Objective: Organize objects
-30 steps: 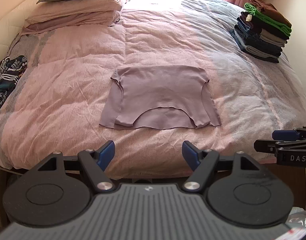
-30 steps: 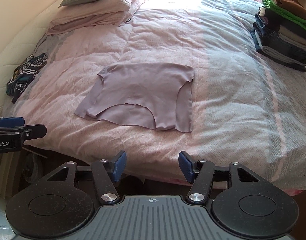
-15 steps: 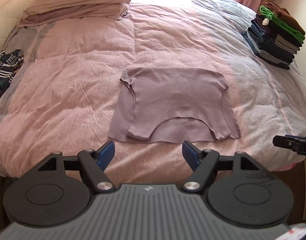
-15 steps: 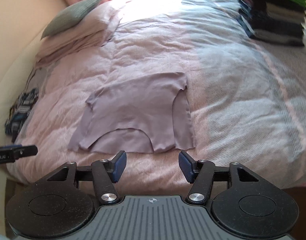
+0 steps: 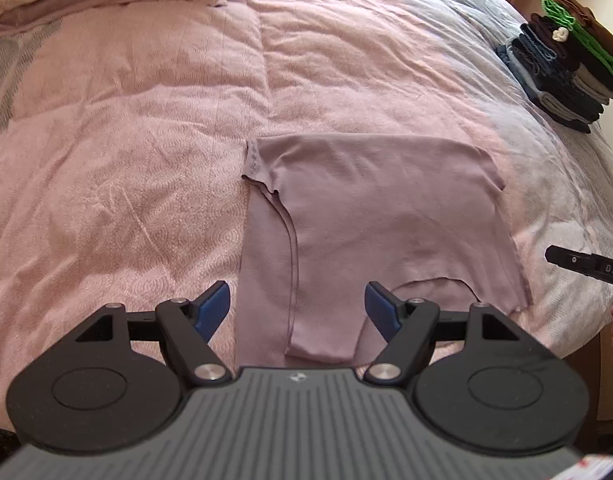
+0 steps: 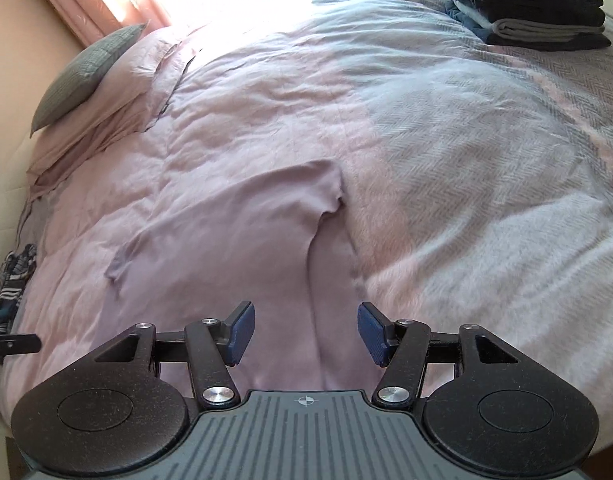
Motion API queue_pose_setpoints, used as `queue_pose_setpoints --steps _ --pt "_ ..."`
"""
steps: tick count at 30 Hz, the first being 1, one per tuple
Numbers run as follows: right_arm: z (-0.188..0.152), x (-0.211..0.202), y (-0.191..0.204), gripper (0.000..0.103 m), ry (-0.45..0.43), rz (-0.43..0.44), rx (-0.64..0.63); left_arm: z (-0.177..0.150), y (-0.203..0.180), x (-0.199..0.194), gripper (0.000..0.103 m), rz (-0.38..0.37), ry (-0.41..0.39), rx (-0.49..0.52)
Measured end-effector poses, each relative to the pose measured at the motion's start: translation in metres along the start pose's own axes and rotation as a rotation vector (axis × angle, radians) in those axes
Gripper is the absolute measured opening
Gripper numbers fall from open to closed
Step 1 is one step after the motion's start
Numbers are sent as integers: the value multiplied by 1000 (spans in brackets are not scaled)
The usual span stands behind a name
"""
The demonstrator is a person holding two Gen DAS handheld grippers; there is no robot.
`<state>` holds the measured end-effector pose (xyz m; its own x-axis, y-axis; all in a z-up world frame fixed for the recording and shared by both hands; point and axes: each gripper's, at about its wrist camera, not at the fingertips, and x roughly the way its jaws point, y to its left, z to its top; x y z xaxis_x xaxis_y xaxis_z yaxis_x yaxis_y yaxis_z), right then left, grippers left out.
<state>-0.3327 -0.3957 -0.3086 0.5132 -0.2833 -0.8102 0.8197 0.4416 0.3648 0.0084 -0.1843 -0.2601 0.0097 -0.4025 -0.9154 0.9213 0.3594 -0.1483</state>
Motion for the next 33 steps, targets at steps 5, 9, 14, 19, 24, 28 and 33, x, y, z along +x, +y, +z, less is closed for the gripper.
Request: queue_pose_setpoints --steps 5,9,14,19,24,28,33 --pt "7 35 -37 55 39 87 37 6 15 24 71 -22 14 -85" --pt "10 61 -63 55 74 211 77 1 21 35 71 -5 24 -147" --pt "18 80 -85 55 80 387 125 -7 28 43 71 22 19 -208" --pt "22 92 -89 54 108 482 131 -10 33 43 71 38 20 -276" --pt "17 96 -88 14 164 485 133 -4 34 46 71 29 29 -270" --pt "17 89 -78 1 152 396 192 8 39 52 71 10 32 -253" --pt "30 66 -15 0 124 79 123 26 56 56 71 -32 47 -210"
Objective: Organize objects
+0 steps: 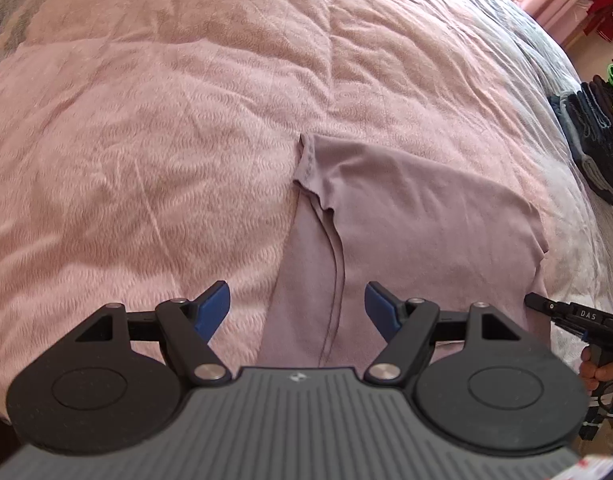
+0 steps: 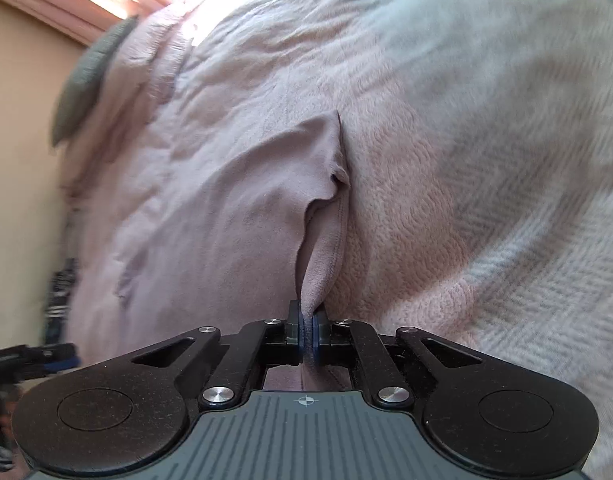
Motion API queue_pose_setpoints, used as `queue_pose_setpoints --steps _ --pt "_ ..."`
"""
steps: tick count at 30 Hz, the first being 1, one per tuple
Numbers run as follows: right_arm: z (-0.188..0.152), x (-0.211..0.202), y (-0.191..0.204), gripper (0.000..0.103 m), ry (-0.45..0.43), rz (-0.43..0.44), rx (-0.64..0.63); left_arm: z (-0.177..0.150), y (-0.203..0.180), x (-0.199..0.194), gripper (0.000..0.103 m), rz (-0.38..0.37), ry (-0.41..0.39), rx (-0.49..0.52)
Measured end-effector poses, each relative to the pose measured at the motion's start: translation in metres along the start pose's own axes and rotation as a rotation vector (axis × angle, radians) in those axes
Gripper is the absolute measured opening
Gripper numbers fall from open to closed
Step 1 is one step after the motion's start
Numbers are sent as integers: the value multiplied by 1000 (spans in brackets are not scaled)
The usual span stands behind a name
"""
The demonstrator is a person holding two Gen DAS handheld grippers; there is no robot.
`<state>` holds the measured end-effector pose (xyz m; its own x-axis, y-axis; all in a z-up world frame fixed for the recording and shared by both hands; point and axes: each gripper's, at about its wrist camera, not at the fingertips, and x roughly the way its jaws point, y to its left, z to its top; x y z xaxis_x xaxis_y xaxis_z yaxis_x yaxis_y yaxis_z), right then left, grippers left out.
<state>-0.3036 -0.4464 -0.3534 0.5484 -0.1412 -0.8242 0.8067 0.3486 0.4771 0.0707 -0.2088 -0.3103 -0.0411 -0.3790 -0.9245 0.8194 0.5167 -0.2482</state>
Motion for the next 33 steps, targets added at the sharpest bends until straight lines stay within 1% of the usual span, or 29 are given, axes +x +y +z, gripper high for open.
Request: queue_pose_setpoints --steps 2,4,5,6,8,10,11,13,14,15,16,17,18,19,20,21,22,23,24,27,29,31,33 --pt "0 -9 42 0 -26 -184 -71 11 9 2 70 -24 17 24" --pt "-3 -12 94 0 -58 -366 -195 22 19 3 70 -36 29 58" --pt "-10 -12 125 0 -82 -434 -283 29 26 1 70 -43 31 75" --pt "-18 -11 154 0 -108 -466 -362 34 33 -2 70 -53 30 88" --pt "-32 -4 208 0 -127 -486 -476 45 48 -9 70 -63 30 121" --pt "-55 13 262 0 -133 -478 -592 53 64 -15 70 -55 29 147" --pt "-68 26 289 0 -121 -464 -664 57 72 -18 70 -58 30 152" --pt "-91 56 327 0 -101 -448 -763 60 88 -23 70 -61 33 158" --pt "-104 74 341 0 -66 -433 -808 61 98 -25 70 -58 36 158" --pt "-115 95 348 0 -12 -420 -840 61 105 -26 70 -55 41 156" --pt "-127 112 352 3 45 -416 -850 61 113 -26 70 -53 48 152" --pt "-136 129 351 10 108 -413 -834 59 119 -25 70 -52 57 148" --pt "-140 138 350 16 145 -395 -807 58 124 -23 70 -50 67 146" --pt "-142 139 348 30 148 -374 -783 57 128 -22 70 -48 77 147" --pt "-141 133 346 42 131 -353 -754 56 132 -20 70 -47 83 149" --pt "-139 124 343 46 103 -331 -723 55 133 -19 70 -45 88 154" --pt "-136 114 338 49 82 -307 -689 55 134 -17 70 -45 89 159" --pt "-133 103 331 49 66 -283 -646 56 135 -14 69 -46 91 162" --pt "-130 92 323 49 48 -284 -595 57 134 -12 67 -51 96 164" --pt "-127 57 287 48 -22 -352 -423 63 122 -4 57 -94 105 180" --pt "-126 36 251 48 -60 -401 -258 70 111 2 50 -134 101 211" --pt "-125 20 211 48 -76 -426 -66 79 95 11 48 -184 90 251" --pt "-124 7 168 48 -96 -450 123 88 82 20 44 -240 80 263"
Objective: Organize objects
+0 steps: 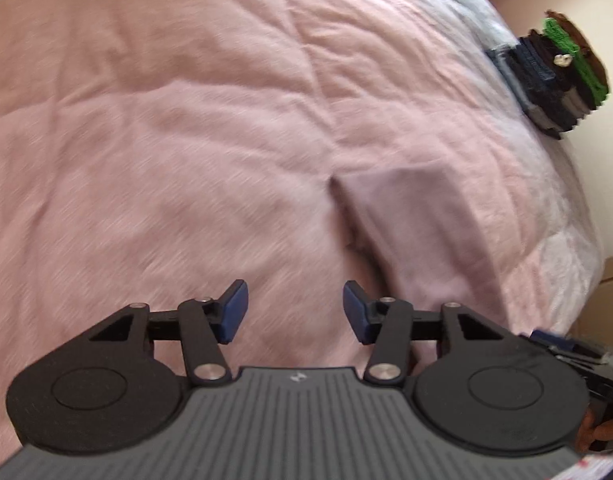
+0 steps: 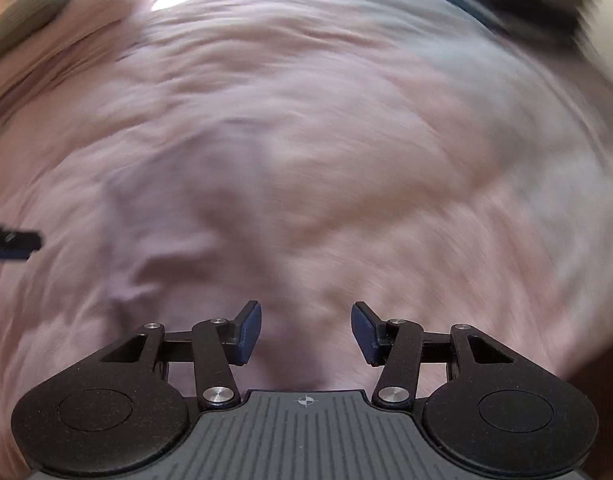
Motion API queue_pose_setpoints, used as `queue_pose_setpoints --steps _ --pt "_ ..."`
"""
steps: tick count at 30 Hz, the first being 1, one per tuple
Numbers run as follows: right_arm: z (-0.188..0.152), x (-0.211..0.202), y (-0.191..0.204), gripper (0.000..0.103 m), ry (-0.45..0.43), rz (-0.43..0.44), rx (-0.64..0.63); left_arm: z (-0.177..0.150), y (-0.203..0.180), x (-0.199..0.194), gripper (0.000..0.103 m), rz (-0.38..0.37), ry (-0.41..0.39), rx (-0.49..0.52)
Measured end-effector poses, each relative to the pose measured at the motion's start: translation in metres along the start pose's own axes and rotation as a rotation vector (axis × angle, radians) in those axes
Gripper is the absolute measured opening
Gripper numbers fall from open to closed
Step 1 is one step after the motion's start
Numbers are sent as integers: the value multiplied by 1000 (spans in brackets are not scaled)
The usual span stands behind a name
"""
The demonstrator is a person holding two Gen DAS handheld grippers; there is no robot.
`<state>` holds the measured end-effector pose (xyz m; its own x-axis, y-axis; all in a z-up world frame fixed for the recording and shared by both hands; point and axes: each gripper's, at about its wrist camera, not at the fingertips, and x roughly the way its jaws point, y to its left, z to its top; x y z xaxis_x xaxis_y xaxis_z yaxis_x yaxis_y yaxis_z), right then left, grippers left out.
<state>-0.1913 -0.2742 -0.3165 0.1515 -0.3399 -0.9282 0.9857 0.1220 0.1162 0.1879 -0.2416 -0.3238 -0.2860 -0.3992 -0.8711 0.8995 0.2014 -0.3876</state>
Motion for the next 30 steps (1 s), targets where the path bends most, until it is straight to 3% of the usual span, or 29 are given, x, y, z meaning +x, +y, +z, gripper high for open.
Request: queue_pose_setpoints --steps 4,7,9,11,13,18,23,28,30 --pt "16 7 -65 48 -17 -55 237 28 -8 29 44 -86 -17 -29" --pt "30 6 -86 48 -44 -69 291 46 -7 54 44 -123 -9 -76" --pt "38 5 -91 48 -57 -69 277 53 -6 69 40 -137 -7 -92" --pt "43 9 -88 48 -56 -73 238 58 -7 82 20 -133 5 -89" --pt "42 12 -83 48 -54 -69 193 60 -10 87 6 -138 0 -58" --pt "40 29 -72 48 -28 -57 119 64 -19 84 2 -223 -60 40" --pt "45 42 -63 48 5 -5 72 60 -6 109 4 -90 -19 25" --pt "47 43 -54 48 58 123 -2 39 -3 81 18 -27 -81 -87" --pt "47 38 -52 48 71 217 -12 23 -4 64 18 -21 -87 -135"
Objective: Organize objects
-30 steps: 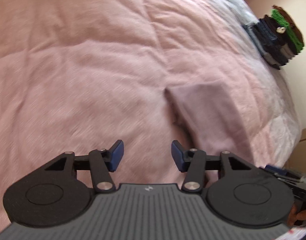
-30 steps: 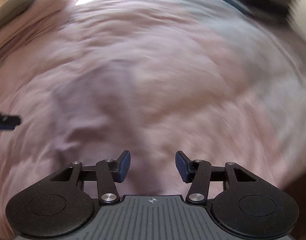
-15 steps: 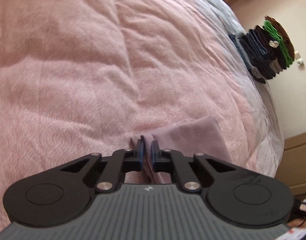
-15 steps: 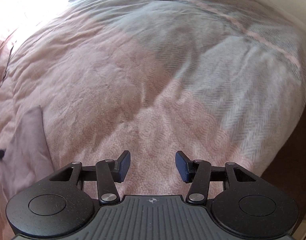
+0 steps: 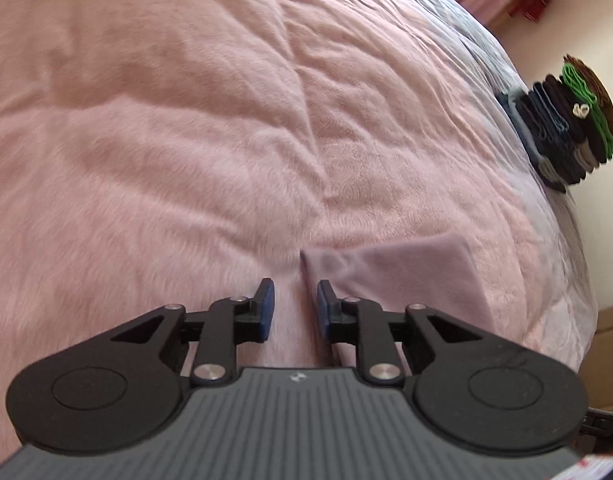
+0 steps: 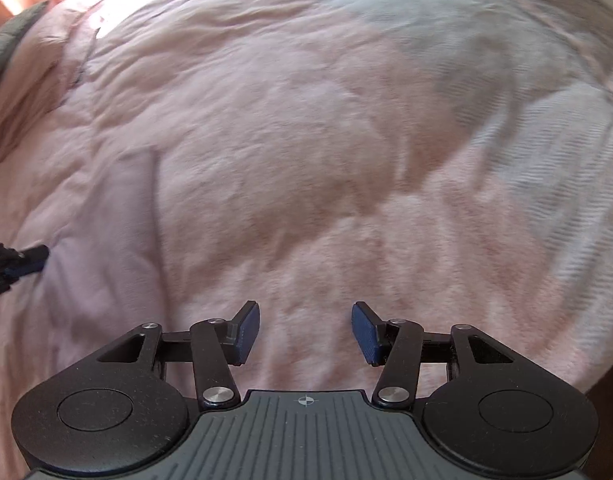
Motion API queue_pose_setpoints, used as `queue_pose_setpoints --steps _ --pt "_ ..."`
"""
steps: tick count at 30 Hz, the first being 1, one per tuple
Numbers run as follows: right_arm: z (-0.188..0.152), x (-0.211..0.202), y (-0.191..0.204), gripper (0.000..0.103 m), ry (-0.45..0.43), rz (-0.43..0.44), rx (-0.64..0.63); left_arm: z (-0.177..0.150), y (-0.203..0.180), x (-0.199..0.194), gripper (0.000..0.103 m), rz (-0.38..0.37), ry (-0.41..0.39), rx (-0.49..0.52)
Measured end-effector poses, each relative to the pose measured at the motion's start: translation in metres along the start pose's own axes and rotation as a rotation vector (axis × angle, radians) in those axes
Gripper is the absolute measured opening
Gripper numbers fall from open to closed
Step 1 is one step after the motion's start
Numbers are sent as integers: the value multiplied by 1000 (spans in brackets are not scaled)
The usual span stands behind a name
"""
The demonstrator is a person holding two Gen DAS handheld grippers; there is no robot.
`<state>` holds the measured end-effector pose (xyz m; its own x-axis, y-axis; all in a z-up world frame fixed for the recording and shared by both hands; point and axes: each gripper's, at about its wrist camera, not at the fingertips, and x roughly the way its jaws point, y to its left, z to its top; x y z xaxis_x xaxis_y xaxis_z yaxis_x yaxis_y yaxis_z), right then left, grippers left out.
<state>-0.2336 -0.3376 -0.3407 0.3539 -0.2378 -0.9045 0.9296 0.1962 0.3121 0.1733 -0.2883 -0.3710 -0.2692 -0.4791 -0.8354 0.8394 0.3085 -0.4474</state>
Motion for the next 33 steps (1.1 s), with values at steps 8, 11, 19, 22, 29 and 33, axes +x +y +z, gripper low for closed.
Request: queue_pose_setpoints --steps 8,11,19,22,29,33 --pt "-14 -12 2 48 92 301 -84 -124 -18 -61 18 -58 76 -170" --pt "-19 -9 0 48 111 339 -114 -154 -26 -63 18 -36 61 -226" --pt "-28 -1 -6 3 138 379 -202 -176 -39 -69 4 1 -44 -224" --pt "-29 -4 -5 0 127 391 -229 -179 -45 -74 3 13 -68 -211" --pt "-30 -6 -7 0 138 382 -292 -197 -33 -79 3 47 -86 -284" --pt "-35 13 4 0 238 252 -399 -197 -32 -66 5 115 -44 -279"
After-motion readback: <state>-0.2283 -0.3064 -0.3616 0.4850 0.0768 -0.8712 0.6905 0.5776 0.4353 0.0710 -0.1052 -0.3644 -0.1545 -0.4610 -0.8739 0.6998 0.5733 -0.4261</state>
